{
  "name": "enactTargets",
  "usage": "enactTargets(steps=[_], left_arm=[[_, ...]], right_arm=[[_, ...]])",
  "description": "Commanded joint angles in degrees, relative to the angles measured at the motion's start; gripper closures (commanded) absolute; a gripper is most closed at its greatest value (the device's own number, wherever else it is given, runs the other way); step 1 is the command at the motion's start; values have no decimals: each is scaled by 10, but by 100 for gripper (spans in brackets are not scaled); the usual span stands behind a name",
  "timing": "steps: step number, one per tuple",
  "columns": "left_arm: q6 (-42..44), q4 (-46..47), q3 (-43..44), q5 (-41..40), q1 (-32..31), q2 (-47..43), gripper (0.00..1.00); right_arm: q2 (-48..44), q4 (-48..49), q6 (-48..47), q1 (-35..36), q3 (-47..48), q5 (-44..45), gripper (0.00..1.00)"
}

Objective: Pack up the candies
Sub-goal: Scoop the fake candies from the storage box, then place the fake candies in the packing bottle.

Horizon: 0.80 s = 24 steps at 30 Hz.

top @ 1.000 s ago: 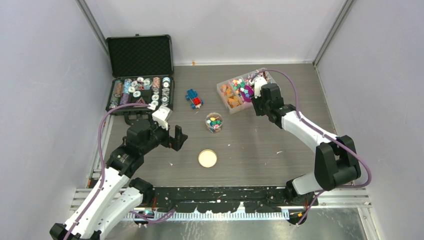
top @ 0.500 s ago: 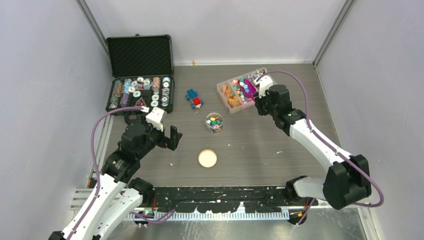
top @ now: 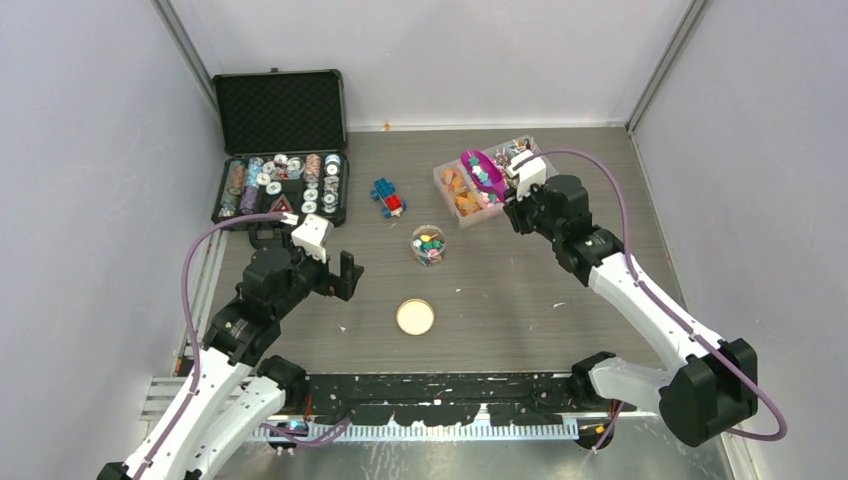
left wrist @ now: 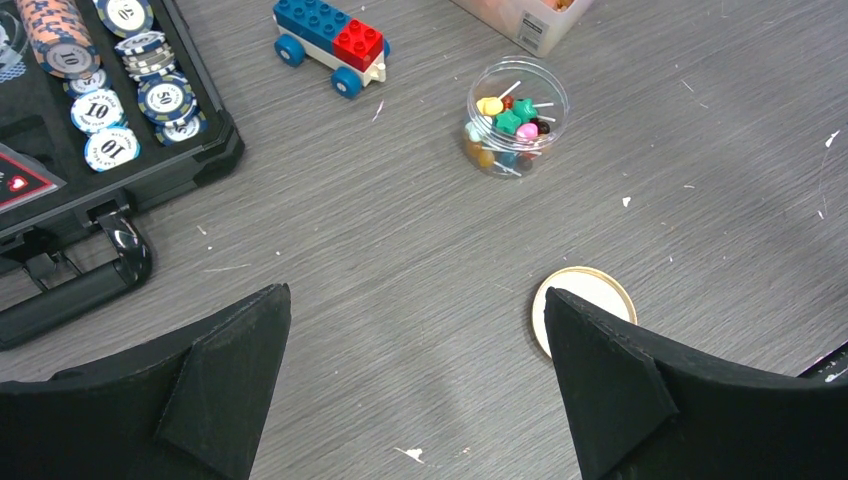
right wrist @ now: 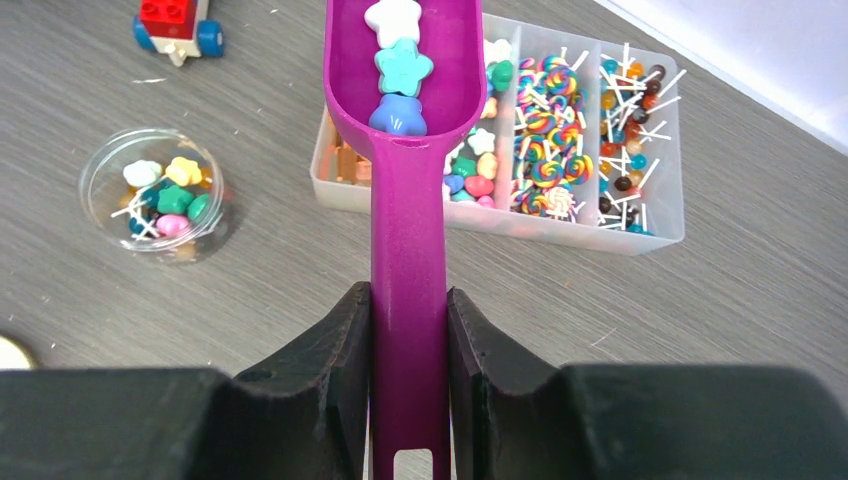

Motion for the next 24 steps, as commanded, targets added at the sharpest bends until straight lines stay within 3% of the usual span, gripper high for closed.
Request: enactTargets(steps=[1, 6, 24], left_arm=[[9, 2, 18, -8, -2, 1, 0], [9, 6, 14, -8, -2, -1, 0], [17, 9, 9, -11, -6, -19, 0]], right_arm=[[-16, 3, -22, 27, 19, -1, 99], [-20, -55, -64, 71, 39, 44, 100], [-7, -249, -105, 186, 106, 70, 100]])
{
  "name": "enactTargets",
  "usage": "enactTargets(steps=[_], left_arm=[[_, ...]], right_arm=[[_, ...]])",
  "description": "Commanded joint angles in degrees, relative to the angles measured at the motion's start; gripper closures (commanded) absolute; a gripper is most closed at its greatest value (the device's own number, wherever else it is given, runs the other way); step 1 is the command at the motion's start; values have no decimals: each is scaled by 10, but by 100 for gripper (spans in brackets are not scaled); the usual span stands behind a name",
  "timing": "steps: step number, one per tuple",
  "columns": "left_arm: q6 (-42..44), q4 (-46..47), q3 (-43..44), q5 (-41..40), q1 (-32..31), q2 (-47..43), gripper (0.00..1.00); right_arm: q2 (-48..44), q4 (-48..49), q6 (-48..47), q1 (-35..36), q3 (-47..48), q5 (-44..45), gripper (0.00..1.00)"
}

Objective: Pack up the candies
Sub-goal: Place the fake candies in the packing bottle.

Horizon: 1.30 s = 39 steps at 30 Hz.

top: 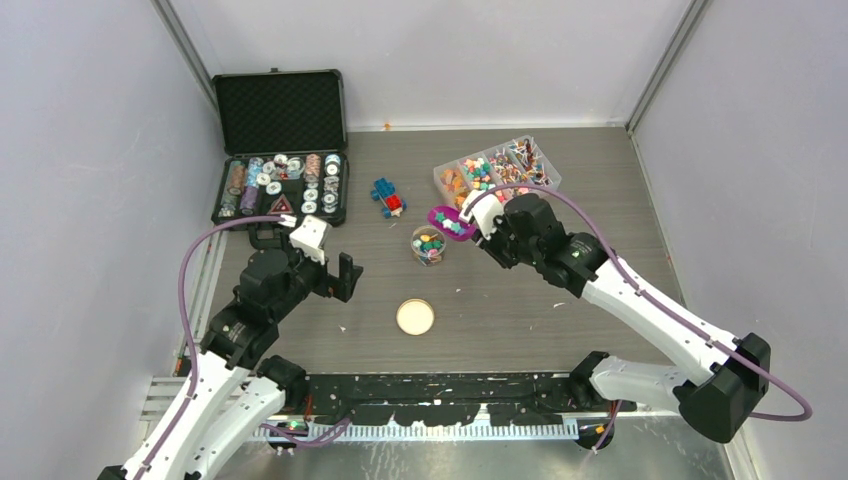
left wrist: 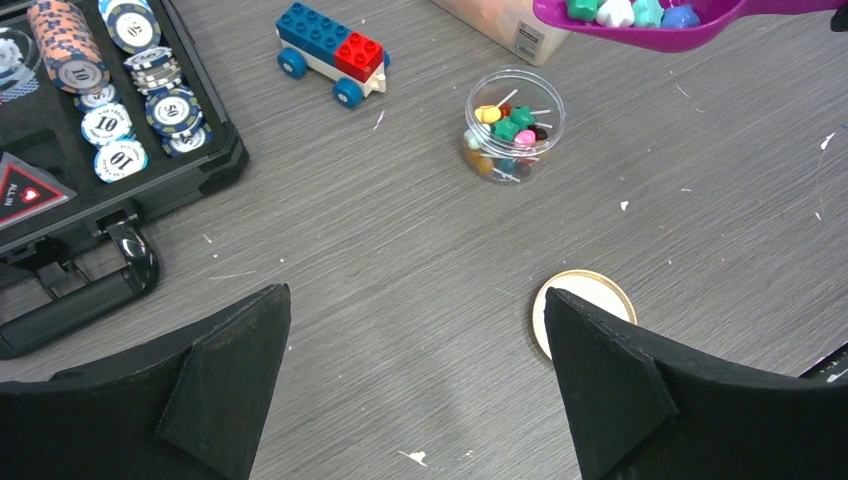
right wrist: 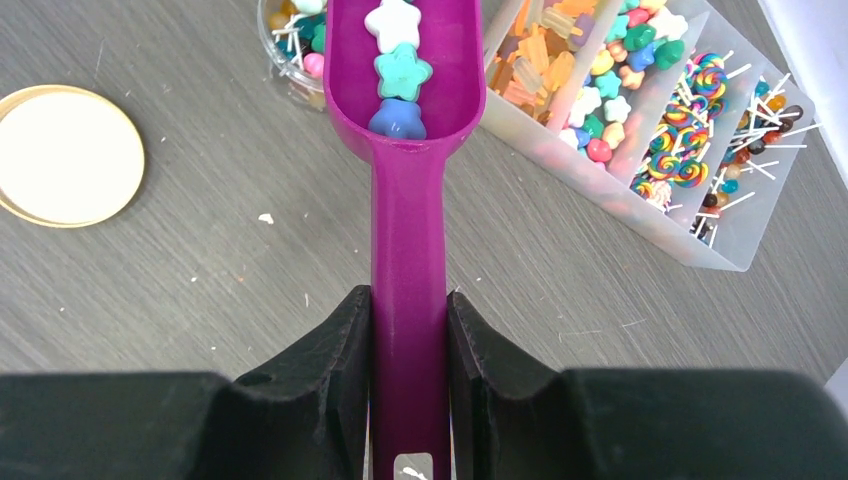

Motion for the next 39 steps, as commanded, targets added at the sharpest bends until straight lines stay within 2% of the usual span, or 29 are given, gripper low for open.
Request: enactTargets(steps=[1, 11, 39], left_arm=[[13, 10, 9, -11, -4, -8, 0], [15, 10, 8, -14, -5, -11, 0], [19, 10, 8, -20, -5, -16, 0]], right_arm=[[8, -46, -11, 22, 50, 27, 100], [54, -119, -6, 62, 84, 50, 100], [173, -238, -44, 96, 209, 144, 100]])
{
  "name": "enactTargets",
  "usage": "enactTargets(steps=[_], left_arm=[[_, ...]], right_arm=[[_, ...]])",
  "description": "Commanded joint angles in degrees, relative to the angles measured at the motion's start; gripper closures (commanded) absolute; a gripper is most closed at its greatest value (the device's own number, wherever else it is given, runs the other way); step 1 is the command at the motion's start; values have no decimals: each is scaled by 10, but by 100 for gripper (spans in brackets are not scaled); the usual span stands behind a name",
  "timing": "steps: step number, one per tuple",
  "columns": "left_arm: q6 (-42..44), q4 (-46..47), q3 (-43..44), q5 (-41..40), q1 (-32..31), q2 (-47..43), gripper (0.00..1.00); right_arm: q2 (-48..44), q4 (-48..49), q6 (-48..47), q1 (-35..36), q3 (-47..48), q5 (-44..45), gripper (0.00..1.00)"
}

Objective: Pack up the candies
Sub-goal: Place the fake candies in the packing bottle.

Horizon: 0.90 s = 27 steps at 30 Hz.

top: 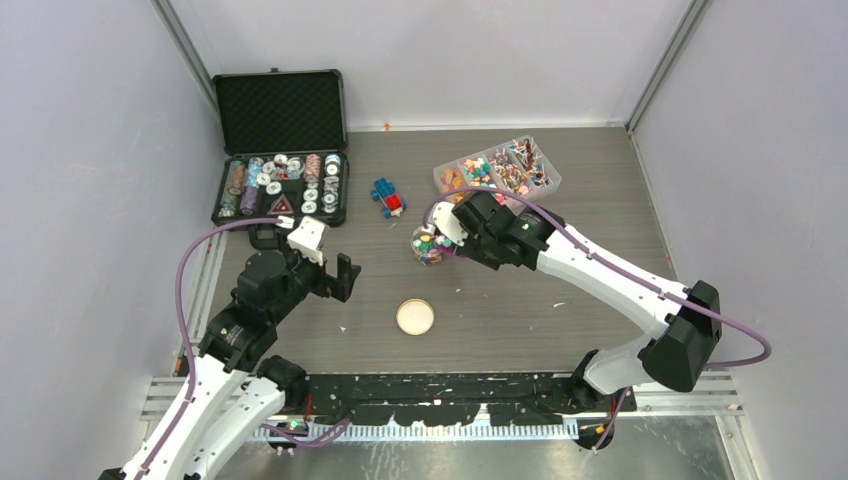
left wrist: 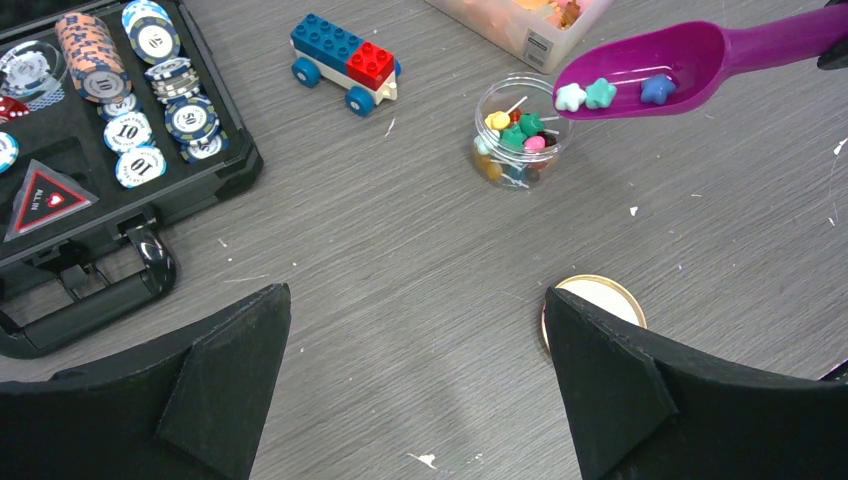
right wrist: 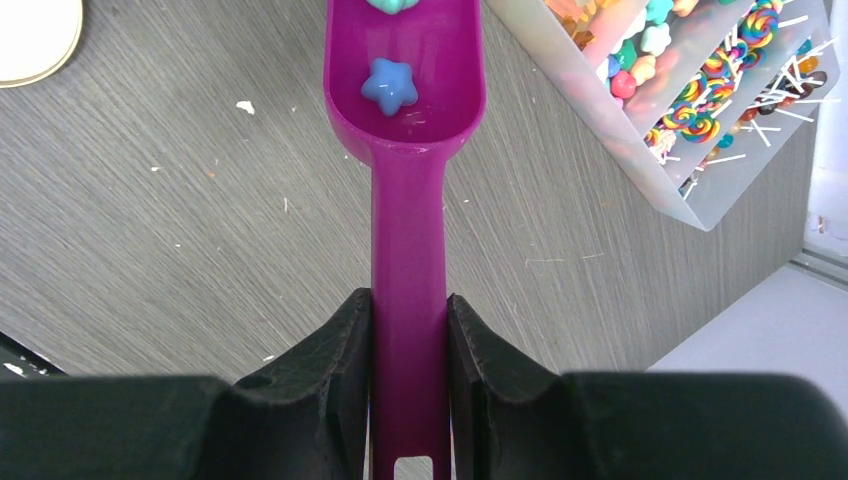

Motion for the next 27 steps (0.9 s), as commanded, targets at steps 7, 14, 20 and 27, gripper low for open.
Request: enactTargets(steps=[7, 14, 20, 27], left_arm=[[10, 10, 9, -7, -2, -7, 0], [11, 11, 8, -6, -3, -5, 0], [12, 11, 8, -6, -4, -6, 0], [12, 10, 8, -6, -6, -7, 0]], right_arm=[[22, -28, -16, 10, 55, 37, 100], [26, -28, -22, 11, 58, 42, 99], [16, -28, -29, 11, 64, 47, 100], [3, -27, -31, 11, 60, 43, 100]])
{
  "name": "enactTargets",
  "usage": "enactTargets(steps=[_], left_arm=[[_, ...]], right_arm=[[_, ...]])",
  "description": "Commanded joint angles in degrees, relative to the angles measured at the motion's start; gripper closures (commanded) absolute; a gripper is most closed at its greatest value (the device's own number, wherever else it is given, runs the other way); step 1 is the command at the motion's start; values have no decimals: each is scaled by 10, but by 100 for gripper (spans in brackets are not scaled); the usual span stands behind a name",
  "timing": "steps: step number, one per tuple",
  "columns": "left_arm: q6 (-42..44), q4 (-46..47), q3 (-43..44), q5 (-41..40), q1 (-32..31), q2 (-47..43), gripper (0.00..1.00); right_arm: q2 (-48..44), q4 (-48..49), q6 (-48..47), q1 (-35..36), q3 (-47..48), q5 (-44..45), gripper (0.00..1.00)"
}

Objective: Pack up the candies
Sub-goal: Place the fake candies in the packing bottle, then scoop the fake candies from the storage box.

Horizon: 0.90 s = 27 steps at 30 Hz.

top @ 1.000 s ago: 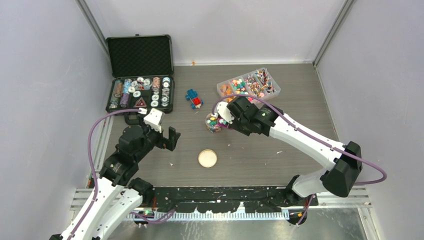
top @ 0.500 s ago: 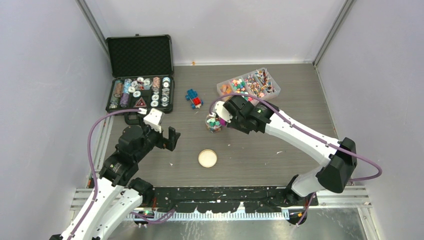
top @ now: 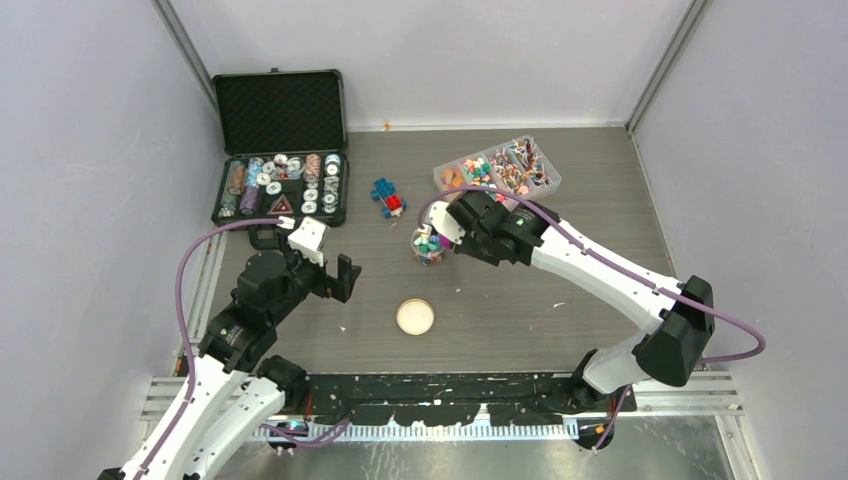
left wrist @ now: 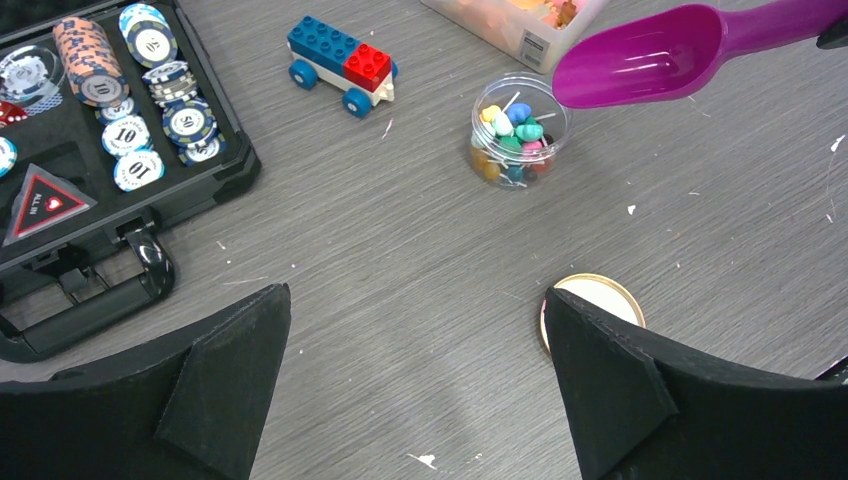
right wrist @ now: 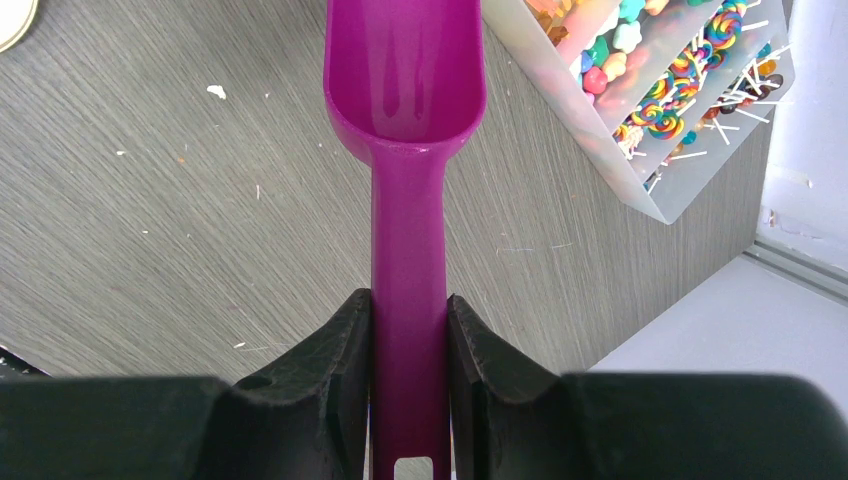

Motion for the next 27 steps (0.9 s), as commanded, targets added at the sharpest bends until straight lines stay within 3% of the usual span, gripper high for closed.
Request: enactTargets(steps=[1, 18, 27], left_arm=[[10, 9, 8, -6, -3, -6, 0], [10, 9, 7, -6, -5, -10, 0], [10, 10, 7, -6, -6, -10, 0]], right_arm=[[-23, 1, -6, 4, 23, 14, 100], [-90, 65, -23, -3, 21, 56, 99], [-5, -4, 77, -116, 128, 24, 99]])
